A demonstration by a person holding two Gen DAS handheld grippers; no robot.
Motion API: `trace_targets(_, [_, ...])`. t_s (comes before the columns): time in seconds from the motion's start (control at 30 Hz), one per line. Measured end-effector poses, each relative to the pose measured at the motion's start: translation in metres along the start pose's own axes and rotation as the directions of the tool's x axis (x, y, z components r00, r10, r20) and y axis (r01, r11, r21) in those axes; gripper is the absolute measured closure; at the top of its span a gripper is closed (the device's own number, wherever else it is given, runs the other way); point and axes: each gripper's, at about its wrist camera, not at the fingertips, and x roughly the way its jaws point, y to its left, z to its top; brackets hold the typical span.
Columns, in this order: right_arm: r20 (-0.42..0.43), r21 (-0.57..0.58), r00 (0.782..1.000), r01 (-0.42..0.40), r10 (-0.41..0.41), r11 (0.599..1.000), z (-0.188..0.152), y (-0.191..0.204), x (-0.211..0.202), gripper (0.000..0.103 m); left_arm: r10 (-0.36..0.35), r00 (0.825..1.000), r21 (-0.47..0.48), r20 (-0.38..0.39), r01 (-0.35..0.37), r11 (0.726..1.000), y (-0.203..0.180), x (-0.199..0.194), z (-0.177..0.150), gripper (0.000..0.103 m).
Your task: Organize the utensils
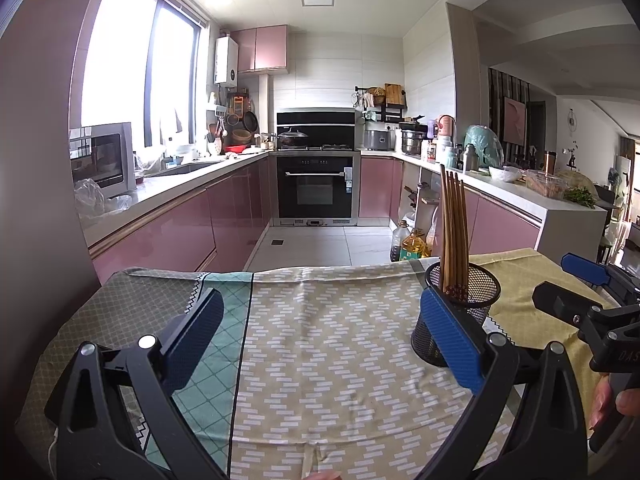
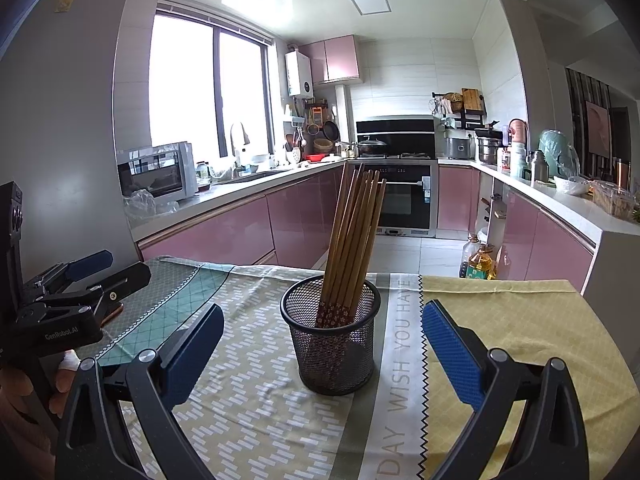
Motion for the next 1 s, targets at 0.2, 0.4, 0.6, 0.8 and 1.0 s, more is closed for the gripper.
trace_targets(0.2, [0.007,0.001,1.0,-0.002,0.002,1.0,-0.0001,0.0011,-0.0014,0.007,0.001,1.0,0.0,0.003,-0.001,1.0,0.0002,-0.0019,-0.0005,0.006])
trace_targets(0.4, [0.01,0.004,1.0,-0.002,0.002,1.0,-0.0006,0.001,-0.0032,0.007,0.002,1.0,0.002,0.006,-0.002,1.0,0.0005,-0.0041,-0.0006,0.006])
trace_targets(0.6, [0.01,0.006,1.0,-0.003,0.003,1.0,-0.0008,0.0027,-0.0038,0.007,0.0,1.0,0.0,0.005,0.0,1.0,0.0004,-0.0047,-0.0005,0.006])
trace_targets(0.8, [0.011,0.006,1.0,-0.003,0.003,1.0,-0.0013,0.0038,-0.0043,0.007,0.002,1.0,0.0,0.007,-0.002,1.0,0.0009,-0.0074,-0.0003,0.006])
trace_targets(1.0, [0.011,0.008,1.0,0.0,0.0,1.0,-0.0017,0.0047,-0.0053,0.007,0.001,1.0,0.001,0.007,-0.001,1.0,0.0006,-0.0079,-0.0005,0.006])
